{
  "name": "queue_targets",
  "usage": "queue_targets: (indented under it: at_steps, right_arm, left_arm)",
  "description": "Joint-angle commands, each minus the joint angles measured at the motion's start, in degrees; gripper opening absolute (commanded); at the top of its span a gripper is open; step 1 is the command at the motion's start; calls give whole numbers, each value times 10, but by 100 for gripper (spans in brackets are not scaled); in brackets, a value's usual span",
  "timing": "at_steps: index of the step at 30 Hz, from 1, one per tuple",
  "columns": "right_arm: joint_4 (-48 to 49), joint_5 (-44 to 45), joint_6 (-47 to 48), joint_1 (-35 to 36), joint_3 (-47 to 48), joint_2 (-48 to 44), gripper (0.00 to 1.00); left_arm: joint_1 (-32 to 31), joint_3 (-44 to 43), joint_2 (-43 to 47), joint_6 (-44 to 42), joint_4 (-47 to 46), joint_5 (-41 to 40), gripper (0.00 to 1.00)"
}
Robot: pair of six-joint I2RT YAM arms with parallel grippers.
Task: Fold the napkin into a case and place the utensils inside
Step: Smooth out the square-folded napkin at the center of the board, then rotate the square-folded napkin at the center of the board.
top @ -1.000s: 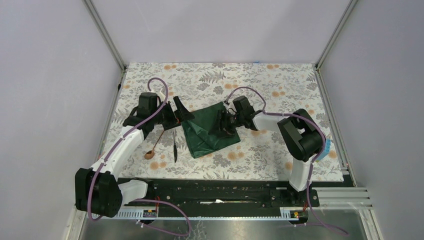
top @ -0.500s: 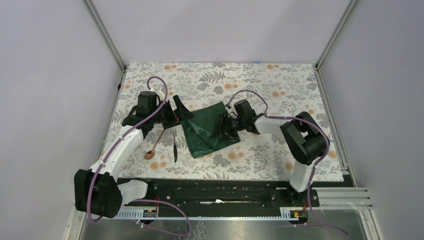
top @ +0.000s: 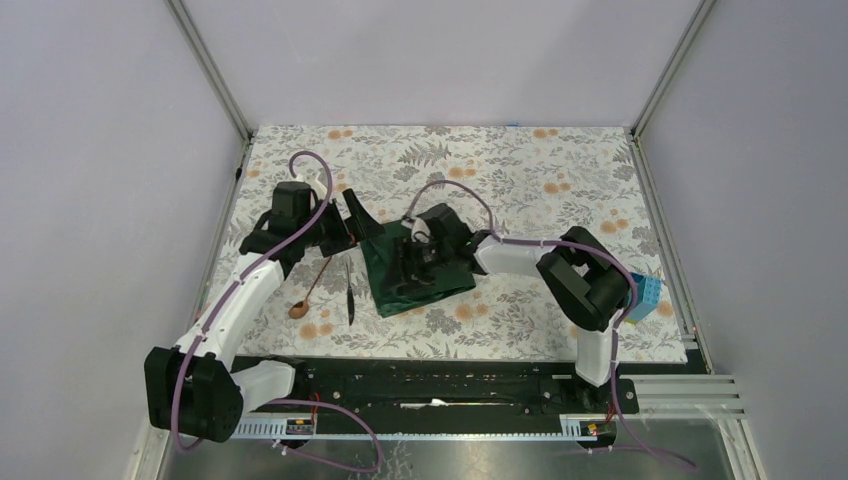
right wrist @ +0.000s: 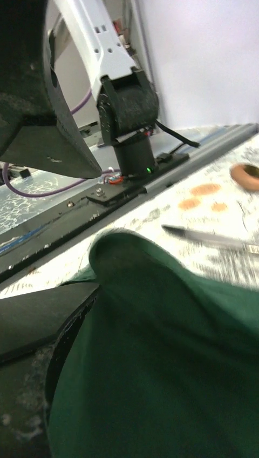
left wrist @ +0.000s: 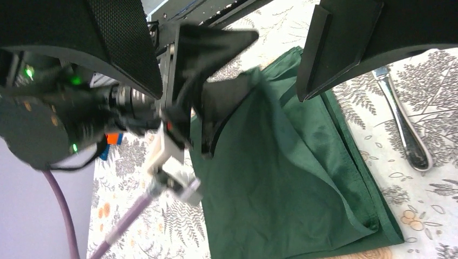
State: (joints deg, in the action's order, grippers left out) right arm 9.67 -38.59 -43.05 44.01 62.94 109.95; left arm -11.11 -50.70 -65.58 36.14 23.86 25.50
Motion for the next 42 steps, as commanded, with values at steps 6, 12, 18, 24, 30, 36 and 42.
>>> queue_targets:
  at_steps: [6,12,18,24,30,36,42]
  right_arm:
    - [-102,35,92,45,47,-55,86]
    - [-227,109,142,-6,31,-124,85]
    - [-278,135,143,-122,-80,-197,80]
    - [-262,141,122,-179,-153,-208,80]
    - [-180,72,127,-211,-174,-145,74]
    - [-128,41,142,-227,-162,-90,66]
    - [-108,0,154,-227,-142,-42,51]
  left_arm:
    - [12,-62,-26,-43,23,-68,99]
    - [13,-97,-114,-56,10,-39,98]
    - [13,-152,-226,-75,14,-46,93]
    - [12,-246,-332,-109,44,-61,94]
    - [13,-360,-441,-158,110,-88,96]
    - [13,-351,-431,-152,92,-76,95]
    - [13,-337,-403,-156,91,-76,95]
